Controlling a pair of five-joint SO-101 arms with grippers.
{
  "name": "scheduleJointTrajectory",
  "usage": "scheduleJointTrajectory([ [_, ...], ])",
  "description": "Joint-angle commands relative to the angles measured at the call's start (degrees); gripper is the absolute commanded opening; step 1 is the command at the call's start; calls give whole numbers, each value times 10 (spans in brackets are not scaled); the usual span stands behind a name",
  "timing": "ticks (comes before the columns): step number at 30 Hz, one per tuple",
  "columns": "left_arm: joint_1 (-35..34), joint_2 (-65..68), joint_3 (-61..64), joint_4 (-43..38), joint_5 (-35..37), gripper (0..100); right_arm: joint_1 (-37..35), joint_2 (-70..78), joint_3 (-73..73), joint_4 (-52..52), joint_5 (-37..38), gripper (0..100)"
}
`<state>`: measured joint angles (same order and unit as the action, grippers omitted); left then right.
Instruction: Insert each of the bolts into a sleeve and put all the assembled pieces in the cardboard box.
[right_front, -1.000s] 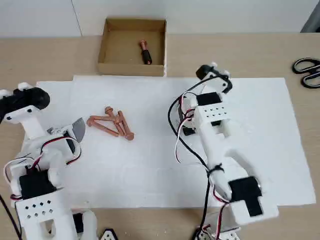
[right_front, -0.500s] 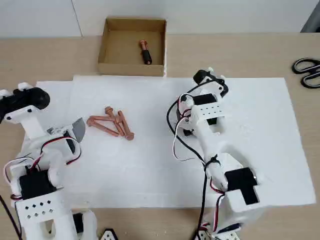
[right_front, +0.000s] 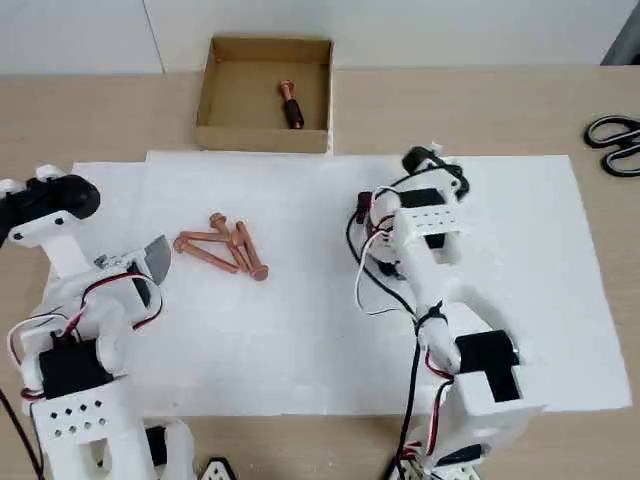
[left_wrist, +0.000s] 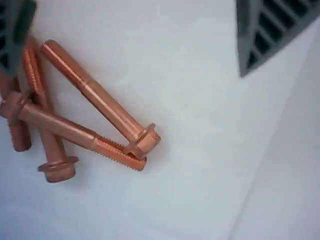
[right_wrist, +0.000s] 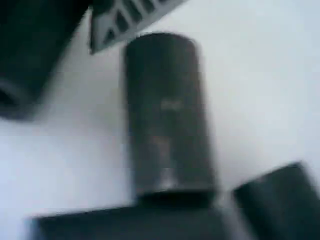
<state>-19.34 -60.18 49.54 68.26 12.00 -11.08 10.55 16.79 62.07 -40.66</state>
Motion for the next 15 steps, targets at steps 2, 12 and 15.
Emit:
scheduleJointTrajectory([
  [2,4,-11,-3,-3,-4,266,19,-3,-4,0,1,21],
  [12,4,-11,-3,-1,-4,266,15,-63,-9,49,74,4],
  [15,4,-11,-3,-3,-4,266,15,-122,-9,82,142,4],
])
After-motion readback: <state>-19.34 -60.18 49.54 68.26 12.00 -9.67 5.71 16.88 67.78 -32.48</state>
